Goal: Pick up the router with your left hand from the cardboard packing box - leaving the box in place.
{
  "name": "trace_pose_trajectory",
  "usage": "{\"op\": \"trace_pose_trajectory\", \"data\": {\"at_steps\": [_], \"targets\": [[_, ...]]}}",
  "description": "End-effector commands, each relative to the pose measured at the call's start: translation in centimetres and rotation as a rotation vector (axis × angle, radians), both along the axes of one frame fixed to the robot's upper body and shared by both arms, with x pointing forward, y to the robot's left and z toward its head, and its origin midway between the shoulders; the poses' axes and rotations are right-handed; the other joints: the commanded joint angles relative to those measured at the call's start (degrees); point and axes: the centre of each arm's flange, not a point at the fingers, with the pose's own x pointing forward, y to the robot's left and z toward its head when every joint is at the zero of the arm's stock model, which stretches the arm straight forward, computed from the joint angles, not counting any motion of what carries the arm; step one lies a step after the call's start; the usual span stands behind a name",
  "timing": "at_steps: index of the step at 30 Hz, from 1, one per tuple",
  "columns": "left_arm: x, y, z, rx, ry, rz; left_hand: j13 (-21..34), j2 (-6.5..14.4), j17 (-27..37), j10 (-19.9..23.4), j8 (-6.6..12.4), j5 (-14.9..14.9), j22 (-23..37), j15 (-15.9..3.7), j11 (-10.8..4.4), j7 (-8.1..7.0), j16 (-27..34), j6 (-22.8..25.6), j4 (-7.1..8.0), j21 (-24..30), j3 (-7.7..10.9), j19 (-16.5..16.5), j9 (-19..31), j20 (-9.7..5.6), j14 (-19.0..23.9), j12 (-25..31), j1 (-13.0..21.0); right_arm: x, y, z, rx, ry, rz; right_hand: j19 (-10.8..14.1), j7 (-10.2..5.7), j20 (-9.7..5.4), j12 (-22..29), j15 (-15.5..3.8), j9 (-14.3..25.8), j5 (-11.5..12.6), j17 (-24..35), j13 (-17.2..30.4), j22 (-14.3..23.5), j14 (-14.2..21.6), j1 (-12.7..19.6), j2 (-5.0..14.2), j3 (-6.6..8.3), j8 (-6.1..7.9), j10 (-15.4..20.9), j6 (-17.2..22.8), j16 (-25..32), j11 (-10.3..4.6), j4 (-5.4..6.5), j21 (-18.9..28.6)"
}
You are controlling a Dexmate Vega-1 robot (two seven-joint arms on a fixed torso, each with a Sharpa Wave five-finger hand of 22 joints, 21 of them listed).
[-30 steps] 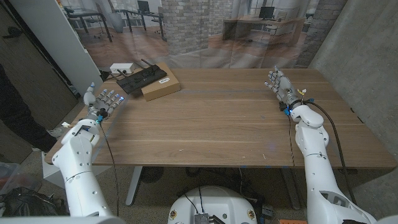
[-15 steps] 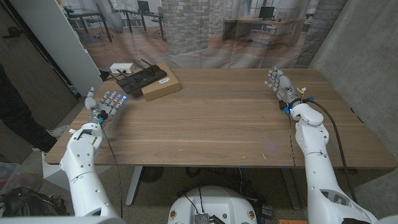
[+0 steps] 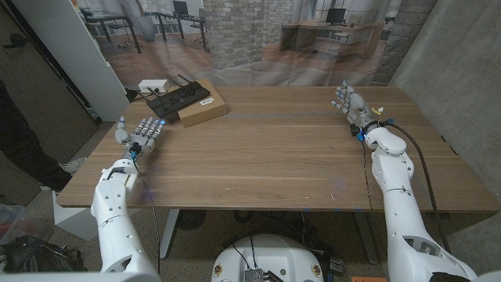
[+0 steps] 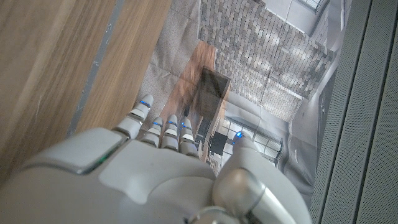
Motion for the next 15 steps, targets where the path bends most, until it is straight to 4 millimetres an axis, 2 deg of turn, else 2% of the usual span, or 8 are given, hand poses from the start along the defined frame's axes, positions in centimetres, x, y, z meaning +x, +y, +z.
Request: {"op": "trace_pose_trajectory", "data": {"at_steps": [1,9,15], "targets": [[1.2,-0.3,-1.8,-0.067,0.067,-0.017,0.19,0.32,-0.06,0.71,-0.01,-0.18,0.03,-0.08,0.08,2.63,0.34,0.58,-0.35,0.38,0.23,0.81,0.22,-0.02,0.4,0.36,0.33,0.2,0.4,0.9,-0.02,-0.001,-0.003,0.45,-0.18,-0.03,0.35,0.18,0.16,0.29,0.12,0.15,0.11,0.24,-0.14,-0.12,0.11,0.27,0.51,0.38,0.43,-0.07,-0.2,0.4],[1.7,0.3,-1.9,-0.069,0.09,-0.006,0.16,0.1,-0.13,0.99,0.0,-0.24,-0.09,0.0,-0.19,2.86,0.05,1.0,-0.84,0.44,0.34,1.45,0.22,0.02,0.42,0.26,0.74,0.8,0.8,1.3,-0.032,0.003,0.007,0.46,-0.2,-0.03,0.33,0.2,0.17,0.29,0.12,0.15,0.11,0.23,-0.16,-0.12,0.1,0.27,0.51,0.4,0.42,-0.05,-0.21,0.4],[2.1,0.8,-1.7,-0.078,0.092,0.01,0.12,-0.5,-0.18,2.07,0.19,-0.29,-0.27,-0.64,-0.67,2.68,-0.1,1.97,-1.67,0.3,0.41,1.82,0.22,0.02,0.94,0.43,1.39,0.8,0.8,1.3,-0.031,0.005,0.004,0.45,-0.21,-0.05,0.32,0.24,0.17,0.3,0.12,0.15,0.11,0.24,-0.18,-0.13,0.1,0.25,0.51,0.39,0.41,-0.02,-0.21,0.39]]}}
